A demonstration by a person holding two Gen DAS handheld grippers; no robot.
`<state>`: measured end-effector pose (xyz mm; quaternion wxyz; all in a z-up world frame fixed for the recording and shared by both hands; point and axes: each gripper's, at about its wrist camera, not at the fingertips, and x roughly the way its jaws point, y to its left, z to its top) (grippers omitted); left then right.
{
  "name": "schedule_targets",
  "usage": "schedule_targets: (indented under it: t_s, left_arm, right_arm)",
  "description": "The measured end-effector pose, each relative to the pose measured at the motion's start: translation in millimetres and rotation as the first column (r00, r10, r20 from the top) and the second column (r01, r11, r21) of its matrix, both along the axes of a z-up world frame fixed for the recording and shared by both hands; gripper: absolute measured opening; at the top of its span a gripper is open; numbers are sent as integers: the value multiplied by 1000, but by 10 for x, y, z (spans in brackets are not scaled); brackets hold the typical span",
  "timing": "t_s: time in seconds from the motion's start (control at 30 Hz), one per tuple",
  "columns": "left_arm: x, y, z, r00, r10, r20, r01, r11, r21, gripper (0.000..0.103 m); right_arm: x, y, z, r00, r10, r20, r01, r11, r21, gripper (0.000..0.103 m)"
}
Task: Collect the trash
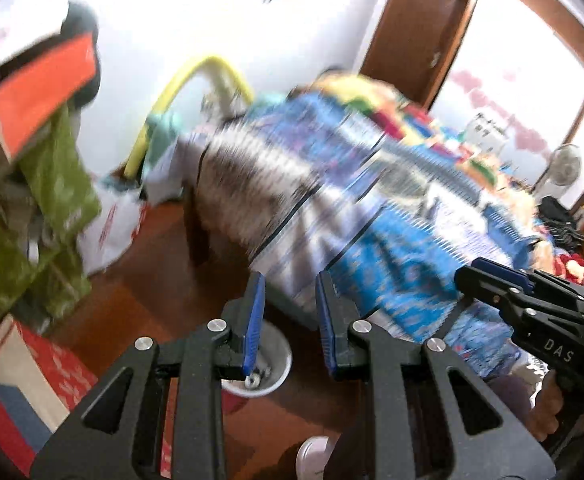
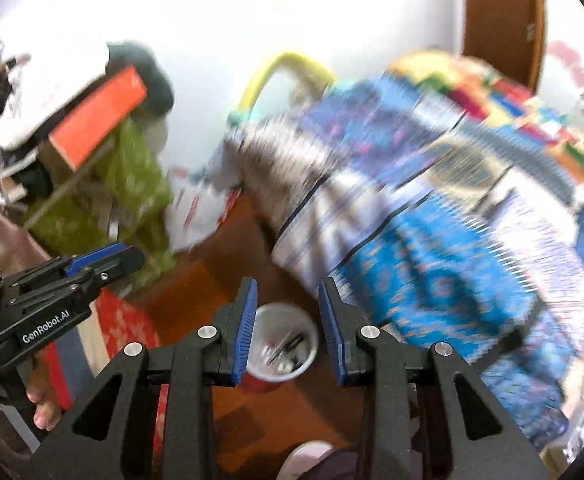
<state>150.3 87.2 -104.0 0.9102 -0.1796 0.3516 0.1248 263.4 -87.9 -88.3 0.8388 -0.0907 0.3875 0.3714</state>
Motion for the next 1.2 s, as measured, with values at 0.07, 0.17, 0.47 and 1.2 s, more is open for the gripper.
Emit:
schedule_targets:
  t_s: [0.07,0.17,0.47,1.2]
  left_arm:
    - [-104,-131,225,998,-25,59,24,999,23,24]
    - [-302,-357,570,986,-65,151,57,996,62,24]
    - [-912,-924,1257,925,-200,324,154,974,164,24]
    - [-1712,-1324,1299,869,-292,398,182,939,291,91]
  right_arm:
    - [-119,-176,204,997,-50,56,48,998,47,29]
    - [-371,-383,522,980,-129,149,114,987,110,29]
    - [-1107,-1020,1042,883,-364,295,285,917,278,29]
    - [-1881,-1244,1062,712,-573,405,466,818,338,102]
